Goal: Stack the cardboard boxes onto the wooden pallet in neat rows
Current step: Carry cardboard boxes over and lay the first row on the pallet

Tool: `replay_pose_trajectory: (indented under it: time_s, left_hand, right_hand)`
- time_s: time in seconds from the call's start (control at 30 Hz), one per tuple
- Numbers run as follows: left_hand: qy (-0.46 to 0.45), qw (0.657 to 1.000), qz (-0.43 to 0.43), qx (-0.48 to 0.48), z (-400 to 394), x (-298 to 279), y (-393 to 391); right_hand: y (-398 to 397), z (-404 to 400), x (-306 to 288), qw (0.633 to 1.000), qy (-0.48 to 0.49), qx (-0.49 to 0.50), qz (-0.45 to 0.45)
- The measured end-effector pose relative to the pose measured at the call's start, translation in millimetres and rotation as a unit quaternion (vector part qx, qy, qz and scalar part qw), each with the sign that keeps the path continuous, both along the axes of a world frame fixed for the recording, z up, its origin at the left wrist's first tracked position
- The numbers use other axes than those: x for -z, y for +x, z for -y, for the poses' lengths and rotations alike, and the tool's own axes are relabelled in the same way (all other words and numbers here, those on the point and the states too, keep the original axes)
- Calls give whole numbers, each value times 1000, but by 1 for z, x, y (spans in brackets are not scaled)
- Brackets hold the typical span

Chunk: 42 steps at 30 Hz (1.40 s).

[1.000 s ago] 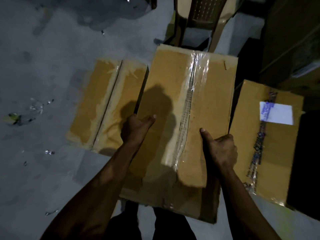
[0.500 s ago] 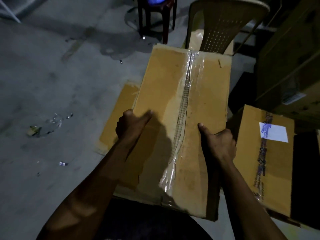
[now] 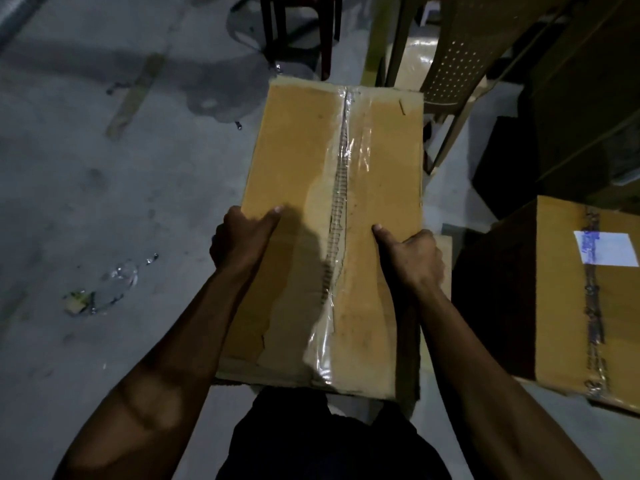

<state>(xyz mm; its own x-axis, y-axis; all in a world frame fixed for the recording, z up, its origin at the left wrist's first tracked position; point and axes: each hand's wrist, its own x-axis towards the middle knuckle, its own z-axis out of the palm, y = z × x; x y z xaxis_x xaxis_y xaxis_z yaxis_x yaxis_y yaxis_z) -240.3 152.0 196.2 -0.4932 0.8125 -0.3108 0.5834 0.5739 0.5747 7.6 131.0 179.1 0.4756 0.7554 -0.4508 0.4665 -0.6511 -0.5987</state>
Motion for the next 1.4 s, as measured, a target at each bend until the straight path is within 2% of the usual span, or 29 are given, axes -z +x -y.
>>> replay_pose_trajectory:
  time_s: [0.07,0.1,0.17,0.2,0.33,0.5,0.7,0.93,1.0,1.1,1.2,1.3,1.4]
  left_hand:
    - [-8,997,48,54,-13,20,-17]
    - [-20,991,55,117,-15,32,-22]
    - [-57,967,7,250,-12,53,-22]
    - [-64,961,-10,270,-6,62,-20]
    - [-70,953,-90,282,11,95,-18]
    - [-59,941,-173,287,9,95,-8]
    - [-36,949,-110,294,27,75,77]
    - [13,934,-68,351,45,73,233]
    - [-1,931,-70,357,50,82,279]
    - [-54,946,-33,318,53,118,334]
    - [-124,972,81,182,61,155,364]
    - [-165,975,141,52,72,190,374]
    - [-187,970,155,-19,88,220,375]
  right_hand:
    - [-13,-8,17,999,1,-24,-34]
    - [-19,-9,27,998,2,-46,-46]
    - [-25,-7,45,995,-8,-88,-37]
    - [-26,-4,51,994,-22,-101,-20]
    - [-23,5,63,990,-41,-132,17]
    - [-15,7,64,987,1,-155,-32]
    - [29,32,68,995,28,-94,-25]
    - [142,48,95,998,16,-59,-21]
    - [177,52,110,997,5,-67,-30]
    - [228,59,138,995,-26,-83,-47]
    - [268,67,161,993,-54,-83,-70]
    - [294,69,185,988,-89,-102,-77]
    - [313,72,235,983,-105,-123,-90]
